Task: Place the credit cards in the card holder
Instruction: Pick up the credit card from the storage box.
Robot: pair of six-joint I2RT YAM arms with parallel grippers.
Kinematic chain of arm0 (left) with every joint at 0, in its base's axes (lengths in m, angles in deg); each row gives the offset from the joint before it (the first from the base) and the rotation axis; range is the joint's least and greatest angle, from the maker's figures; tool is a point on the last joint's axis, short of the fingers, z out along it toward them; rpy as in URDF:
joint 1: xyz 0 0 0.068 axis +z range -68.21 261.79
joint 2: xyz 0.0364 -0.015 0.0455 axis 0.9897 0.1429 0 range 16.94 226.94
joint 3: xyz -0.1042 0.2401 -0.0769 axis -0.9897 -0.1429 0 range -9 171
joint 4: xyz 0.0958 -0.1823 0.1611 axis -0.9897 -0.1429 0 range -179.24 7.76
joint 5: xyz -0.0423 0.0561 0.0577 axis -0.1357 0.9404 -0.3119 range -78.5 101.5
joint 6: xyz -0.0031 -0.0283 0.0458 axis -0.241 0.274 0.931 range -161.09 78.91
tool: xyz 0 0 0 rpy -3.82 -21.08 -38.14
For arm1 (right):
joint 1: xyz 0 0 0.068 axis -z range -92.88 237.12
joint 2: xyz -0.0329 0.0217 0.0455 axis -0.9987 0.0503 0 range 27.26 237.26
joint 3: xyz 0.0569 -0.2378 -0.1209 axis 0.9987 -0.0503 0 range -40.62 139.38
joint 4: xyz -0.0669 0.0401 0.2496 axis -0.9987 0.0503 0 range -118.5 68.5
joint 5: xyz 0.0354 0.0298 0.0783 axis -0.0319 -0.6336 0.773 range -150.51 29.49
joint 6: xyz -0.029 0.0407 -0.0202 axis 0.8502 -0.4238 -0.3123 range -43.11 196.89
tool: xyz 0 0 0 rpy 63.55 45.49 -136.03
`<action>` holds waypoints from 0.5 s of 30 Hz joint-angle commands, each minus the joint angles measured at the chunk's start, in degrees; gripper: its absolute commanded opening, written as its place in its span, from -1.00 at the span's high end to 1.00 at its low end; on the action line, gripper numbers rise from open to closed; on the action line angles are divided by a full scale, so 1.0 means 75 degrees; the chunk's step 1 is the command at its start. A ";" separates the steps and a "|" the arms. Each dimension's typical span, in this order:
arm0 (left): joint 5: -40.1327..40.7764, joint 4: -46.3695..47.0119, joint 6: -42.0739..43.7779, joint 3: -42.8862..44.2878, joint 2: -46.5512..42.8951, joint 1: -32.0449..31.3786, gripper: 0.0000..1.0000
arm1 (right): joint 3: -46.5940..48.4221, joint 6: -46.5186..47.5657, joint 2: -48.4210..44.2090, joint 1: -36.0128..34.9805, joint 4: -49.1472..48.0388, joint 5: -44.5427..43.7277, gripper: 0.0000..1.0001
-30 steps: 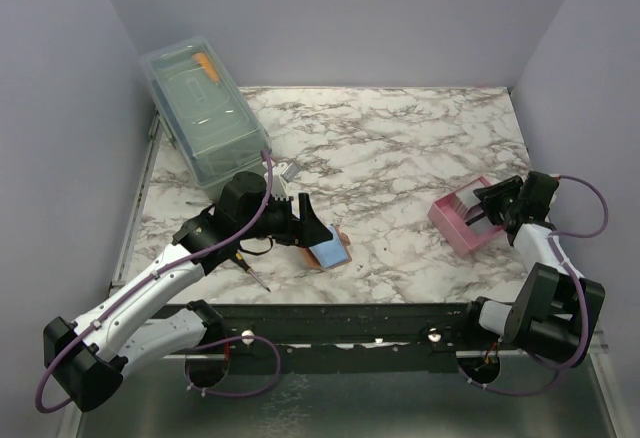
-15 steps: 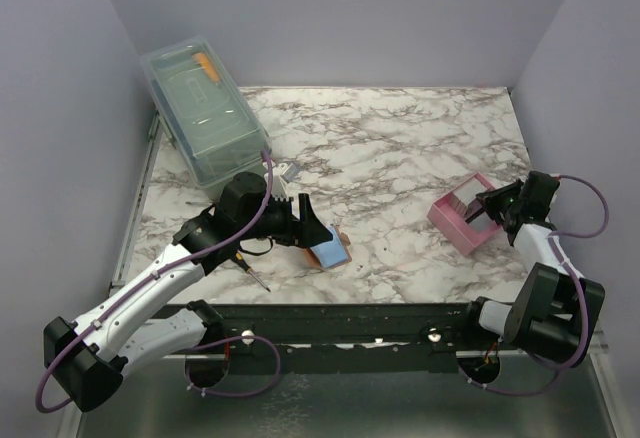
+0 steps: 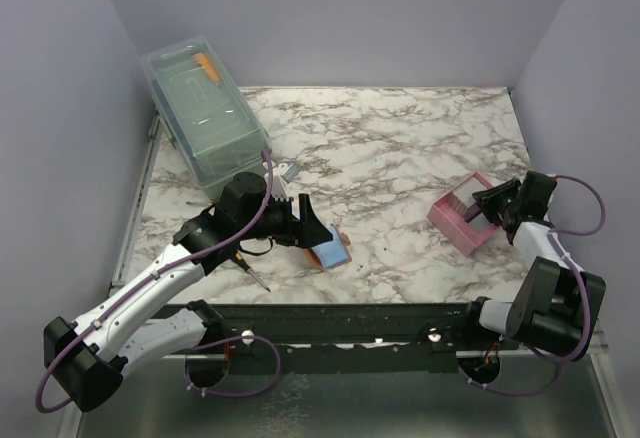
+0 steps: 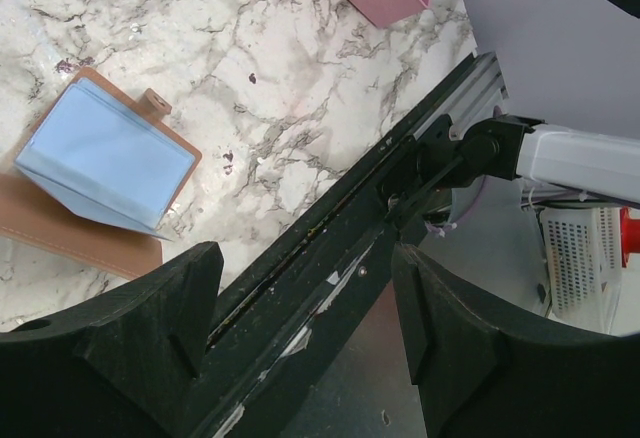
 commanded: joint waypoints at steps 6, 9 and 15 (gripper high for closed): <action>-0.0214 0.0144 0.0025 -0.0063 -0.0056 0.0026 -0.50 | -0.0187 0.0157 0.0279 0.0058 -0.0048 -0.0175 -0.04; -0.0214 0.0154 0.0036 -0.0054 -0.0027 0.0021 -0.50 | -0.0290 0.0154 0.0430 0.0084 -0.0324 0.0039 -0.21; -0.0222 0.0150 0.0049 -0.0037 0.0015 0.0020 -0.51 | -0.0430 0.0005 0.0749 0.0092 -0.0996 0.0404 -0.31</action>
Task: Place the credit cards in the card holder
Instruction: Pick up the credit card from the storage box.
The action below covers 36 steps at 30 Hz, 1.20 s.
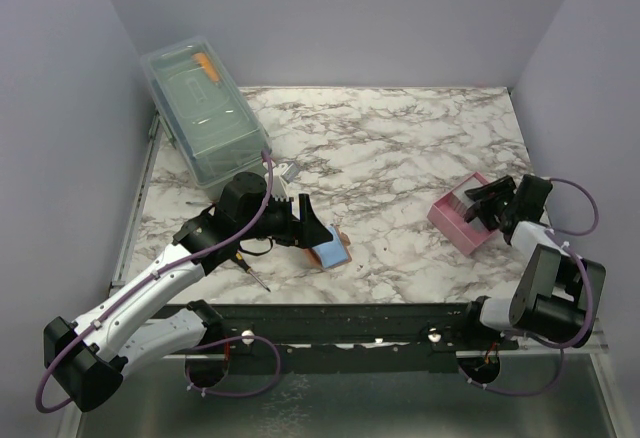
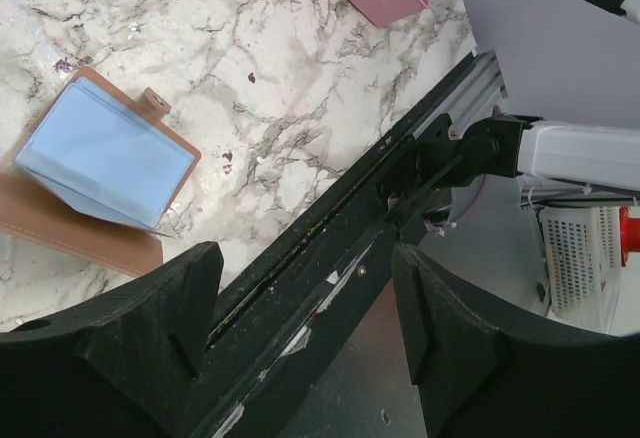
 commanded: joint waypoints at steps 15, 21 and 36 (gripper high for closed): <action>-0.0223 0.0179 0.0037 -0.0008 0.0071 0.0020 -0.51 | -0.0068 -0.0088 -0.0226 0.0068 -0.0331 0.0460 0.23; -0.0235 0.0179 0.0026 -0.0011 0.0059 0.0029 -0.51 | -0.0045 -0.0119 -0.0359 0.0064 -0.0266 0.0454 0.41; -0.0247 0.0191 -0.0072 -0.0045 0.0105 0.0029 -0.51 | 0.0353 0.0291 -0.1007 0.0071 0.1360 0.0263 0.80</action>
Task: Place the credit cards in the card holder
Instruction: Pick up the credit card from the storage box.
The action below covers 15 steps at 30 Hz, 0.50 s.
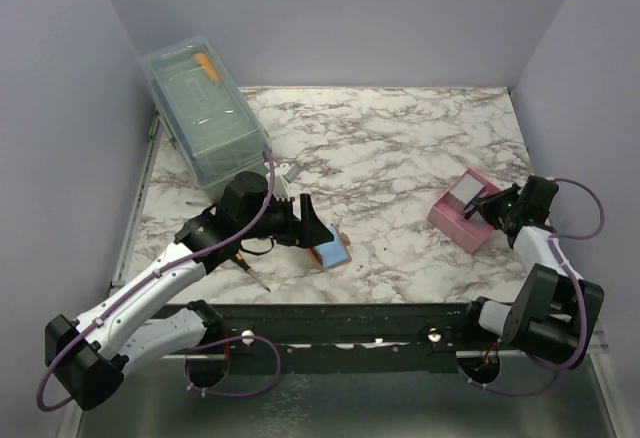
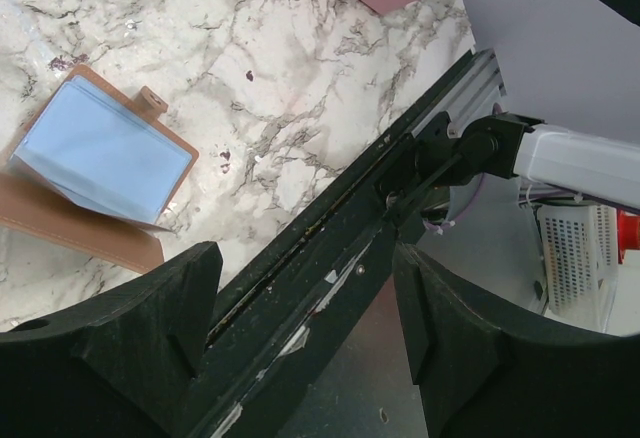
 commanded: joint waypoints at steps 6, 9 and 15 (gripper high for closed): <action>-0.0090 0.0150 -0.0169 0.0011 0.0102 0.0020 -0.62 | 0.0674 0.0675 -0.0679 0.0021 0.1638 -0.0131 0.99; -0.0057 0.0159 -0.0258 0.0094 0.0205 0.0020 -0.75 | 0.0814 0.1088 -0.0822 0.0014 0.1857 -0.0089 0.99; -0.0034 0.0431 -0.0626 0.0190 0.0353 0.0112 -0.96 | 0.1527 0.2227 -0.1769 -0.0090 0.2828 0.0052 0.99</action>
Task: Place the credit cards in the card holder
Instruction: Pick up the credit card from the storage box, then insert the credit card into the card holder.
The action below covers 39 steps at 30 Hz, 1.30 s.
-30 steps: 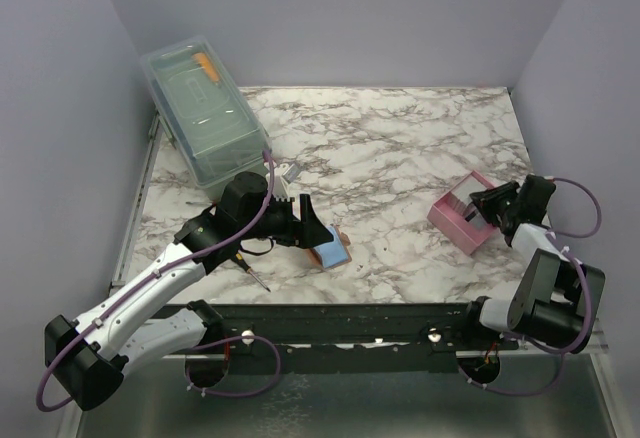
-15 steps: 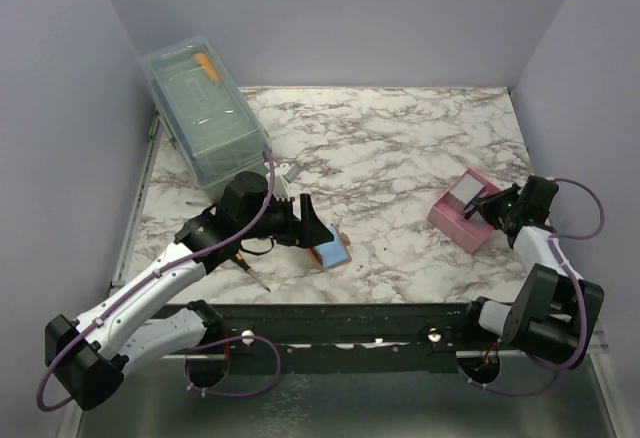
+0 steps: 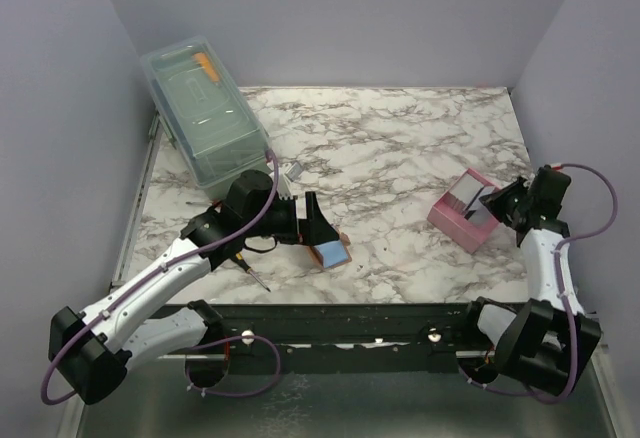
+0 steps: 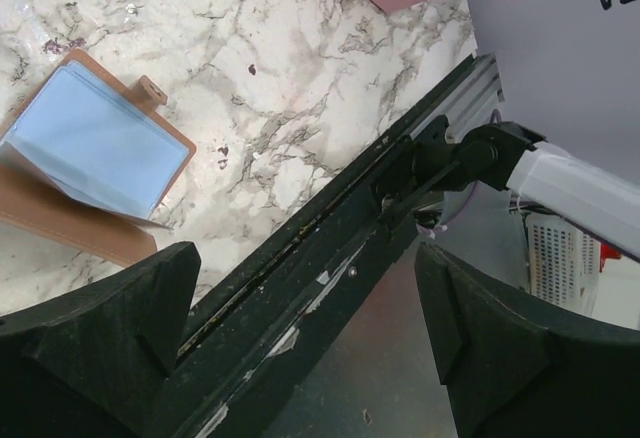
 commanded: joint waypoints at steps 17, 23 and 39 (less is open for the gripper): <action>-0.0800 0.5249 -0.3431 -0.2200 -0.0904 0.1199 -0.75 | 0.0791 -0.1772 0.0968 -0.6177 -0.4916 0.5109 0.99; -0.0473 0.5561 -0.3857 -0.2843 -0.1522 0.1198 -0.66 | 0.0513 -0.2514 0.1608 -0.6896 -0.6440 0.4777 0.99; -0.0004 0.5368 -0.3797 -0.2968 -0.1583 0.1198 -0.12 | -0.0043 -0.3613 0.2250 -0.7579 -0.8606 0.4193 0.99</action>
